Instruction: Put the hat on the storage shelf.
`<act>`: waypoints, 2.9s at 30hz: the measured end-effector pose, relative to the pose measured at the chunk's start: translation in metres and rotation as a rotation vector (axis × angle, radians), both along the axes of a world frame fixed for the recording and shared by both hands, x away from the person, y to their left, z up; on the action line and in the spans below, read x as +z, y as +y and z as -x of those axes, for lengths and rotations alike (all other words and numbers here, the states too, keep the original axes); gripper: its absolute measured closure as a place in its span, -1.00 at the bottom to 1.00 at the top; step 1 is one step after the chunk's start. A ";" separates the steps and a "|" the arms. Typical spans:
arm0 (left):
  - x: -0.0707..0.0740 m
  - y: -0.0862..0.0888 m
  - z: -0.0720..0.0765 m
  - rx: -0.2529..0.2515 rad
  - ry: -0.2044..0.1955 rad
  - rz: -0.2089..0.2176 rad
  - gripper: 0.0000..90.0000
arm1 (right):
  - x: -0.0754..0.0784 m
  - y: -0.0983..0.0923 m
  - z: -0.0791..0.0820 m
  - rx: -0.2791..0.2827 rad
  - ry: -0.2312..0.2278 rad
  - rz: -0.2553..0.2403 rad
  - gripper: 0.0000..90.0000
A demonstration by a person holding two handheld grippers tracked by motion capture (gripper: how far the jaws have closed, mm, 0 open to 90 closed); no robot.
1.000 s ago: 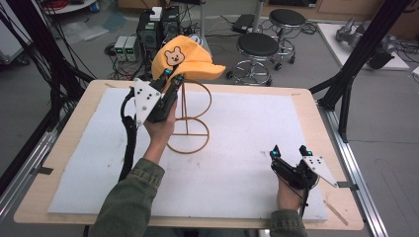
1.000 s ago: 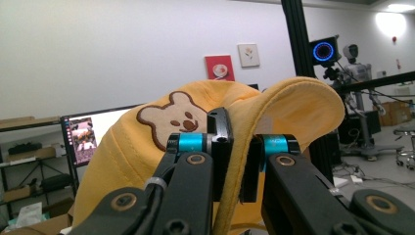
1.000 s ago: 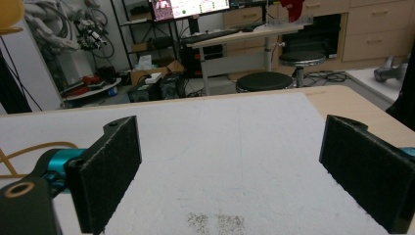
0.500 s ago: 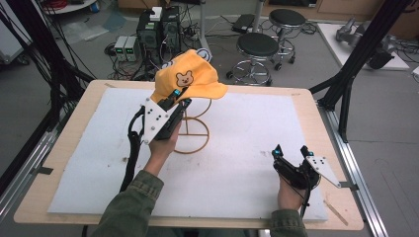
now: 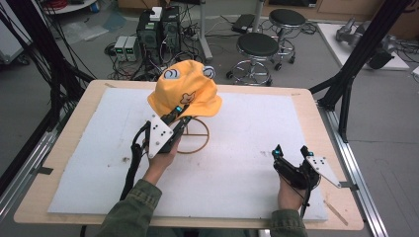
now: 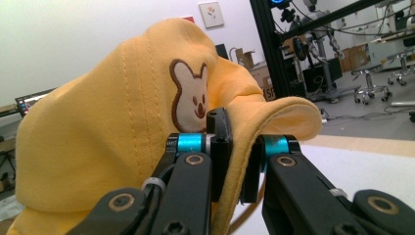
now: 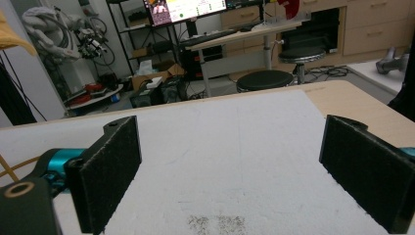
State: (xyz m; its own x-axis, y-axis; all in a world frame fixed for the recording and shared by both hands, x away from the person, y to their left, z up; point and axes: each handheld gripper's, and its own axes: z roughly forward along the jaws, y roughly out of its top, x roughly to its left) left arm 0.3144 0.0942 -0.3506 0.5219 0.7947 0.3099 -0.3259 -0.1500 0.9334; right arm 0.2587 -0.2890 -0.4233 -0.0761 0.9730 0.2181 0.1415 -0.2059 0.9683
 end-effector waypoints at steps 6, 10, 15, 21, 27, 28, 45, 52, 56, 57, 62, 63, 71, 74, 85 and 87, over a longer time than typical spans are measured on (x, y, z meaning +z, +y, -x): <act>-0.004 0.001 0.002 -0.013 0.002 0.004 0.89 | 0.000 -0.001 0.000 0.000 0.000 0.002 -0.84; -0.004 0.002 0.002 -0.025 0.008 0.016 0.84 | 0.000 -0.001 0.000 -0.001 -0.002 0.003 -0.84; -0.003 0.002 0.002 -0.060 0.020 0.028 0.55 | 0.001 -0.001 0.001 -0.009 -0.012 0.005 -0.84; -0.002 0.005 0.003 -0.111 0.027 0.035 0.34 | 0.001 -0.001 0.001 -0.013 -0.009 -0.005 -0.84; 0.001 0.011 0.007 -0.128 0.043 0.009 0.21 | 0.002 -0.001 0.001 -0.015 -0.027 0.000 -0.84; 0.001 0.012 0.007 -0.131 0.050 0.002 0.02 | 0.002 -0.001 0.001 -0.018 -0.030 0.000 -0.84; 0.018 0.028 0.019 -0.149 0.085 0.007 -0.37 | 0.003 0.000 0.001 -0.018 -0.031 -0.004 -0.84; 0.026 0.046 0.022 -0.113 0.094 0.048 -0.37 | 0.003 -0.001 0.001 -0.018 -0.027 -0.007 -0.84; 0.030 0.061 0.025 -0.069 0.081 0.076 -0.38 | 0.003 -0.001 0.001 -0.021 -0.025 -0.008 -0.84; 0.031 0.065 0.025 -0.061 0.084 0.084 -0.38 | 0.003 0.000 0.001 -0.022 -0.025 -0.008 -0.84; 0.033 0.086 0.029 -0.017 0.105 0.128 -0.40 | 0.003 0.000 0.001 -0.023 -0.021 -0.009 -0.84; 0.033 0.094 0.032 0.009 0.108 0.130 -0.40 | 0.002 0.000 0.001 -0.021 -0.023 -0.005 -0.84; 0.029 0.118 0.038 0.085 0.119 0.178 -0.40 | 0.002 0.000 0.001 -0.017 -0.019 -0.003 -0.84; 0.025 0.125 0.039 0.128 0.126 0.199 -0.40 | 0.002 0.001 0.001 -0.017 -0.019 -0.005 -0.84; 0.010 0.157 0.044 0.293 0.147 0.261 -0.41 | 0.000 0.002 -0.001 -0.013 -0.010 0.008 -0.84; 0.008 0.164 0.045 0.320 0.156 0.283 -0.41 | 0.000 0.003 -0.001 -0.008 -0.005 0.005 -0.84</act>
